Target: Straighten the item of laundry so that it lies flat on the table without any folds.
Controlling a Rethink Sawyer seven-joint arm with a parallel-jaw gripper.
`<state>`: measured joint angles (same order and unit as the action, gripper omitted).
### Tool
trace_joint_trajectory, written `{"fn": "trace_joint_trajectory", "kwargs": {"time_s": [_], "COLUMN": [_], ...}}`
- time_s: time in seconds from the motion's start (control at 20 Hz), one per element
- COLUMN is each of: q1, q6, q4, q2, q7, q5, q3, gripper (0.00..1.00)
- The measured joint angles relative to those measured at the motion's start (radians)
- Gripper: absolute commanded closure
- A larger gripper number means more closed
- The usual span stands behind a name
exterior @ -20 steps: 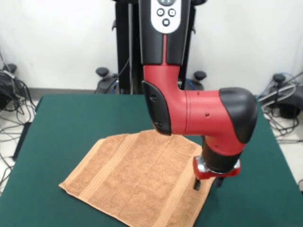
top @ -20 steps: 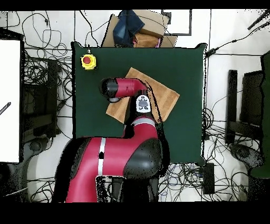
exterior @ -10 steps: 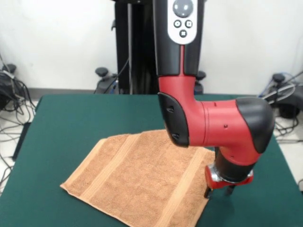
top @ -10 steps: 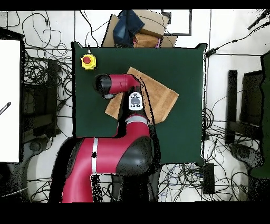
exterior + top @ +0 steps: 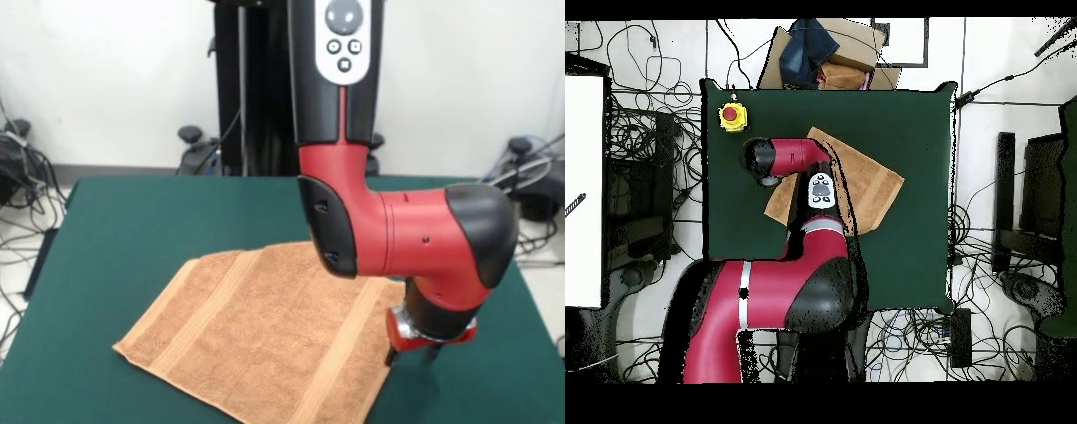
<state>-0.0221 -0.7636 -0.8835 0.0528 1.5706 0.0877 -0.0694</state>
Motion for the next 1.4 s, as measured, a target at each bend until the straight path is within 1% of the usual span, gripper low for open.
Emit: {"fn": "trace_joint_trajectory", "kwargs": {"time_s": [0.2, 0.35, 0.55, 0.75, 0.9, 1.05, 1.1, 1.15, 1.4], "q1": [0.003, 0.009, 0.043, 0.088, 0.108, 0.109, 0.105, 0.101, 0.085], "q6": [0.000, 0.000, 0.000, 0.000, 0.000, 0.000, 0.000, -0.001, -0.026], "q4": [-0.042, -0.052, -0.040, -0.010, -0.019, -0.069, -0.113, -0.135, -0.193], "q2": [-0.028, -0.039, -0.045, -0.038, -0.046, -0.076, -0.105, -0.122, -0.190], "q7": [0.000, 0.000, 0.000, 0.000, 0.000, 0.000, 0.000, 0.000, 0.000], "q5": [-0.022, -0.039, -0.086, -0.110, -0.112, -0.111, -0.110, -0.106, -0.070], "q3": [-0.029, -0.049, -0.068, -0.069, -0.070, -0.068, -0.063, -0.058, -0.006], "gripper": [0.00, 0.00, 0.00, 0.00, 0.00, 0.00, 0.00, 0.00, 0.00]}}
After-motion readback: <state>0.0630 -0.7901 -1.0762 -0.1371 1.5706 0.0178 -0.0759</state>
